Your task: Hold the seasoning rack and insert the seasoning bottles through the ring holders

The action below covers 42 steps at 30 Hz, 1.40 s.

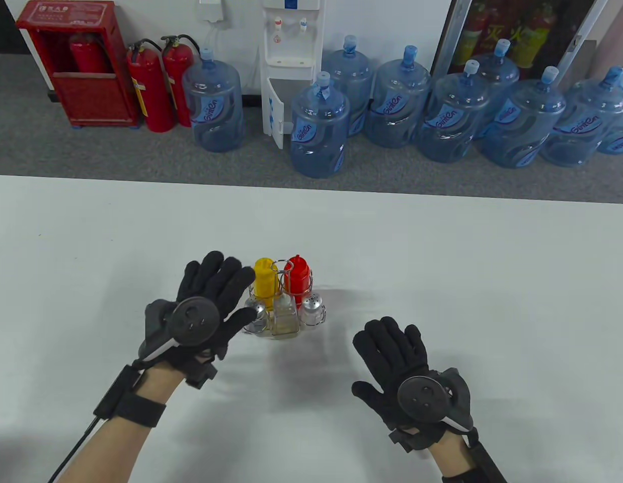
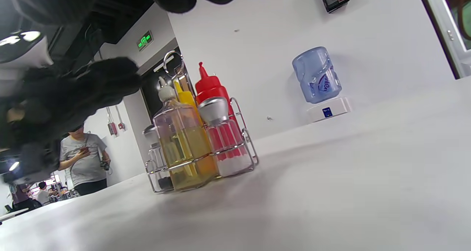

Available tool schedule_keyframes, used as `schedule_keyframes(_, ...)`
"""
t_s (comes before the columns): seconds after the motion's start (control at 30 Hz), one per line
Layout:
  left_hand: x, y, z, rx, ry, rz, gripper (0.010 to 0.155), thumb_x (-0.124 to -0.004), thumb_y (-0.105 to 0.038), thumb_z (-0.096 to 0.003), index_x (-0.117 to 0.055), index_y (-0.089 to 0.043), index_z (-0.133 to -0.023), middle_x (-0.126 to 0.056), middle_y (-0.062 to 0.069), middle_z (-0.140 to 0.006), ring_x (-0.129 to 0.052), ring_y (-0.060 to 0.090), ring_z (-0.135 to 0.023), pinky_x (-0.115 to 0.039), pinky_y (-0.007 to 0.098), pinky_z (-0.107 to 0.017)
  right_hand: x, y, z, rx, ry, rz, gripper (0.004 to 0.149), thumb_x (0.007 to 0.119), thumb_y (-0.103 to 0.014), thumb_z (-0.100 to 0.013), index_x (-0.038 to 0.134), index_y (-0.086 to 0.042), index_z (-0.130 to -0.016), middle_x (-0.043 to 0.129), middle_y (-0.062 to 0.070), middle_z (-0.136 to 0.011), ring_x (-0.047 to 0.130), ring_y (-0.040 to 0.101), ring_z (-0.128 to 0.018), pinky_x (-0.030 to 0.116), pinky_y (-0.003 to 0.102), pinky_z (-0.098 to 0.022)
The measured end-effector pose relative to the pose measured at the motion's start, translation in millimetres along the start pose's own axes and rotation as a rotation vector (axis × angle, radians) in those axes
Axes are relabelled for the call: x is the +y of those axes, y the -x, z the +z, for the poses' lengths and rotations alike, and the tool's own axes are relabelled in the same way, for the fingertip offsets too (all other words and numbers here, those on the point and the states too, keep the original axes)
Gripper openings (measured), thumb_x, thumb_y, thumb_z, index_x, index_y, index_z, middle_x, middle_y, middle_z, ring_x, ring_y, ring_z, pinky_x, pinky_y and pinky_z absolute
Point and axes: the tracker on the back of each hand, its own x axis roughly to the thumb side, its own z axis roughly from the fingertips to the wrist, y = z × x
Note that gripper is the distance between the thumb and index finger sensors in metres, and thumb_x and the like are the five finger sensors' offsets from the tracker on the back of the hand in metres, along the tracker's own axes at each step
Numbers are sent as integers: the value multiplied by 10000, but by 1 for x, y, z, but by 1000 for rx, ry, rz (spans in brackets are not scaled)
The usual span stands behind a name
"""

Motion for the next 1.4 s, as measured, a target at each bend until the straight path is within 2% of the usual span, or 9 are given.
schedule_keyframes(0.1, -2, -1, 29, -6, 73, -90, 756, -573, -743, -373, -301, -511, -1039, -280, -120, -1170, -214, 278, -1199, -202, 582, -840, 4, -2, -1, -11, -22, 12, 833, 637, -660, -365, 350, -353, -1084, 224, -30, -1159, 253, 302, -1107, 159, 620, -770)
schedule_keyframes(0.2, -11, -7, 57, -28, 116, -91, 778, -557, -763, -364, -269, -514, -1042, -269, -115, -1173, -215, 283, -1199, -205, 586, -838, 8, -3, -1, -11, -35, 17, 835, 636, -661, -365, 342, -354, -1084, 217, -30, -1158, 246, 304, -1106, 156, 620, -769)
schedule_keyframes(0.37, -39, -8, 82, -61, 122, -108, 831, -543, -783, -351, -127, -518, -1020, -154, -118, -1167, -77, 268, -1186, -108, 600, -810, 12, -7, -1, -14, -45, 25, 834, 635, -661, -366, 337, -357, -1083, 211, -32, -1158, 244, 305, -1106, 157, 620, -769)
schedule_keyframes(0.43, -44, -5, 82, -65, 194, -97, 859, -523, -801, -347, -47, -506, -998, -78, -95, -1149, -18, 281, -1158, -80, 604, -783, 13, -8, -1, -14, -50, 23, 836, 635, -662, -365, 337, -357, -1083, 211, -30, -1158, 244, 306, -1106, 156, 621, -768)
schedule_keyframes(0.5, -46, -6, 83, -74, 178, -80, 861, -528, -793, -345, -32, -506, -988, -40, -94, -1138, 23, 277, -1145, -49, 602, -774, 13, -9, -1, -15, -52, 22, 835, 636, -661, -366, 337, -356, -1084, 210, -29, -1158, 244, 307, -1104, 157, 621, -768)
schedule_keyframes(0.57, -48, -7, 83, -76, 198, -85, 875, -514, -798, -346, 14, -502, -977, -3, -85, -1126, 48, 285, -1132, -34, 603, -765, 13, -9, -1, -19, -55, 21, 836, 637, -661, -366, 337, -354, -1084, 211, -29, -1157, 244, 309, -1104, 158, 621, -767)
schedule_keyframes(0.77, -54, -8, 83, -99, 245, -87, 871, -516, -793, -347, 9, -504, -978, 6, -77, -1122, 64, 291, -1122, -15, 606, -750, 15, -9, -2, -22, -67, 15, 837, 636, -662, -365, 336, -354, -1084, 210, -29, -1157, 242, 310, -1103, 158, 621, -767)
schedule_keyframes(1.4, -52, -9, 84, -116, 231, -58, 858, -520, -783, -352, -17, -505, -989, -14, -73, -1125, 45, 283, -1126, -27, 605, -752, 17, -11, -1, -13, -79, 6, 835, 633, -663, -366, 336, -357, -1083, 209, -28, -1157, 241, 311, -1102, 165, 622, -766)
